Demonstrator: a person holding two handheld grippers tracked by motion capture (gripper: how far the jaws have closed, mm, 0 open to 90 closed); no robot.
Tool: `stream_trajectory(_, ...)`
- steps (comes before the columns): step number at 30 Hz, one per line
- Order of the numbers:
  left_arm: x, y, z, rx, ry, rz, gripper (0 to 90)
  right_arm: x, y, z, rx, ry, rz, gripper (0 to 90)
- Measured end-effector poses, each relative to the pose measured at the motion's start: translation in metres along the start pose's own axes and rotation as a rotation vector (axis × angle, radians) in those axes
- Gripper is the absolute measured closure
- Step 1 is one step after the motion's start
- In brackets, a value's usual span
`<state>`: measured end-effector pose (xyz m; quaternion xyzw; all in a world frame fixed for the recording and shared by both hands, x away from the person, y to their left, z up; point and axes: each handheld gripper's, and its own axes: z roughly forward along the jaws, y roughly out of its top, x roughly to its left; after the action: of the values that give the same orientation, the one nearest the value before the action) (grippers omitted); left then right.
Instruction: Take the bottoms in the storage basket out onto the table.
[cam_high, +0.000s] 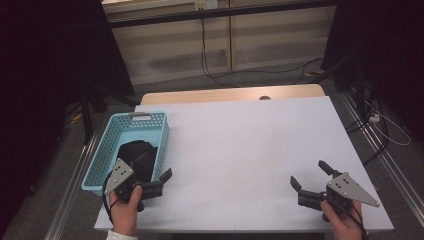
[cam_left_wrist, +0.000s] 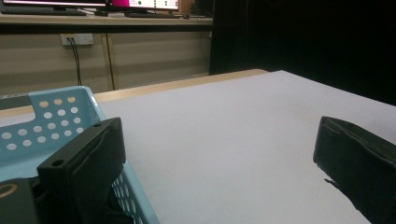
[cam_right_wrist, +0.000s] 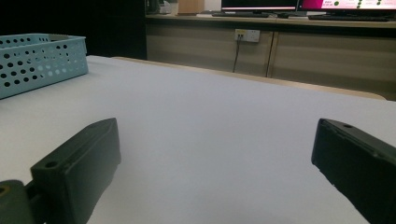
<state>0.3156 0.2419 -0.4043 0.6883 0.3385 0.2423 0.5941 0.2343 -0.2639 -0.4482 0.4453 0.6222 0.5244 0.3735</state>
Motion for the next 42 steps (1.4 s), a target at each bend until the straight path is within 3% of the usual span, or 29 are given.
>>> stream_trajectory(7,0.005,0.006,0.001,0.009,0.002,-0.029,2.1,0.000,0.000,-0.001,0.002,0.002,0.001,0.1)
stream_trajectory(11,0.009,0.013,0.003,0.026,-0.005,-0.004,2.1,-0.001,0.000,-0.001,0.002,0.001,0.005,0.2)
stream_trajectory(18,0.017,0.022,0.005,0.062,-0.007,-0.026,2.4,-0.001,-0.001,0.000,0.006,0.000,0.004,0.2)
stream_trajectory(22,0.021,0.026,0.007,0.078,-0.009,-0.018,2.4,-0.001,-0.001,0.000,0.006,0.002,0.003,0.2)
stream_trajectory(35,0.039,0.044,0.011,0.090,0.010,-0.005,2.4,0.000,-0.001,0.000,0.008,0.007,-0.001,0.4)
stream_trajectory(42,0.050,0.051,0.014,0.108,0.018,-0.024,2.4,0.001,-0.001,0.001,0.015,0.015,-0.006,0.3)
